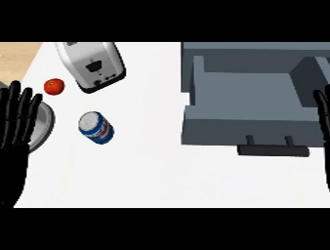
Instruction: Pick up the can, place it into the drawer and close the drawer
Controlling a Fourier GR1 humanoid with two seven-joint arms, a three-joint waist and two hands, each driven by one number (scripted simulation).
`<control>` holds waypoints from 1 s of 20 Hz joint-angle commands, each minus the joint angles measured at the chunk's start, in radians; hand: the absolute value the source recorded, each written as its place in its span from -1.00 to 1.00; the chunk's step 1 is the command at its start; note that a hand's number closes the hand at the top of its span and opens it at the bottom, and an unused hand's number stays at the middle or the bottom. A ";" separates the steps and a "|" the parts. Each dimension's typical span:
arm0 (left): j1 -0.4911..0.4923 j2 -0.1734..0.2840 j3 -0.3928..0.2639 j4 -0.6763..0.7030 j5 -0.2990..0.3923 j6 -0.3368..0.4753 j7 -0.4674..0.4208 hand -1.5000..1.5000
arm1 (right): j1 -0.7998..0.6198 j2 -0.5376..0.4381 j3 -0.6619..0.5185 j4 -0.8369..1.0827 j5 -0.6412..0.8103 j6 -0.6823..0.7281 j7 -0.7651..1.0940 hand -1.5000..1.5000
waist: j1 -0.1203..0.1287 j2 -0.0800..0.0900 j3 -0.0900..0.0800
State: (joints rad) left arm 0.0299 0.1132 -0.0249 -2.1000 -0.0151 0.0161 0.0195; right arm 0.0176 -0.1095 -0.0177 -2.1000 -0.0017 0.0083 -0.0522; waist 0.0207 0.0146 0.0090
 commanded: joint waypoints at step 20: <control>-0.049 0.173 0.211 0.021 0.275 -0.168 0.392 -1.00 | 0.237 0.014 -0.177 -0.015 -0.115 0.015 0.183 -1.00 | -0.023 -0.016 -0.009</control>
State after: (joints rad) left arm -0.0080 0.2761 0.1603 -2.0399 0.2478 -0.1546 0.3475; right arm 0.1976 -0.1045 -0.1648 -2.1126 -0.0897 -0.0057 0.1516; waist -0.0028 -0.0012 0.0002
